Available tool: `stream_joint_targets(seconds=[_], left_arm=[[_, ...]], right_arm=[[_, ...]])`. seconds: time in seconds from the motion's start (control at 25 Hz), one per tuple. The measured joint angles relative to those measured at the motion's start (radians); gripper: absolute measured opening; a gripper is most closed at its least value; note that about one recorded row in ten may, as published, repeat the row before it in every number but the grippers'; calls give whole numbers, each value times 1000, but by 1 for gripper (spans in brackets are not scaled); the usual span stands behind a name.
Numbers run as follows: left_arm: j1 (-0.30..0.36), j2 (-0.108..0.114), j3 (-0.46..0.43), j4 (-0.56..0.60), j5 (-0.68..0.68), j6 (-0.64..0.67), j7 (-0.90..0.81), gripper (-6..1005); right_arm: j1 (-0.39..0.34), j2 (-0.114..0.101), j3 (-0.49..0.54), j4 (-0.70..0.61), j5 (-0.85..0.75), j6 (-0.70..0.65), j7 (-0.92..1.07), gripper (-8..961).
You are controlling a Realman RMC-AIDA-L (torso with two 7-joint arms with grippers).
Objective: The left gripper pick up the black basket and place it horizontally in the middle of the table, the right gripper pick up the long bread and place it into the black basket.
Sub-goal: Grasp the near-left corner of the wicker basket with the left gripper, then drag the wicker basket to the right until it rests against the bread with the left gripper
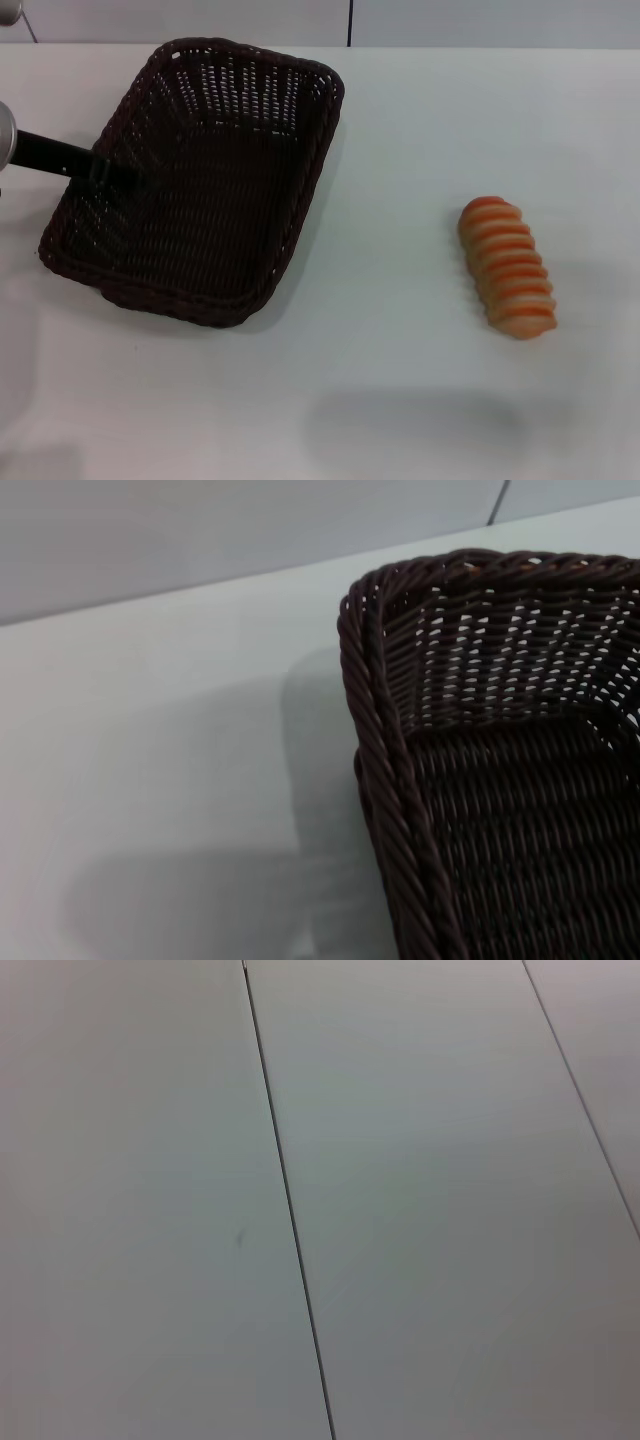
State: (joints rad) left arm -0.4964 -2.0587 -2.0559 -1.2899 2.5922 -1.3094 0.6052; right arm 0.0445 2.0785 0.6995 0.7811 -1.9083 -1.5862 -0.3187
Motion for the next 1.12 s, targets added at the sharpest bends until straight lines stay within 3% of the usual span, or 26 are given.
stream_joint_targets(seconds=[0.08, 0.52, 0.64, 1.12], left_arm=[[6, -1, 6, -11, 1, 12, 0, 700], [5, -2, 23, -16, 18, 15, -5, 479], [5, -3, 23, -17, 19, 18, -6, 236], [-16, 3, -40, -87, -15, -4, 175, 197]], right_arm=[[0, 0, 0, 0, 0, -3, 0, 779], [-5, 0, 0, 0, 0, -12, 1, 778], [-5, 0, 0, 0, 0, -12, 1, 778], [-5, 0, 0, -1, 0, -12, 3, 779]])
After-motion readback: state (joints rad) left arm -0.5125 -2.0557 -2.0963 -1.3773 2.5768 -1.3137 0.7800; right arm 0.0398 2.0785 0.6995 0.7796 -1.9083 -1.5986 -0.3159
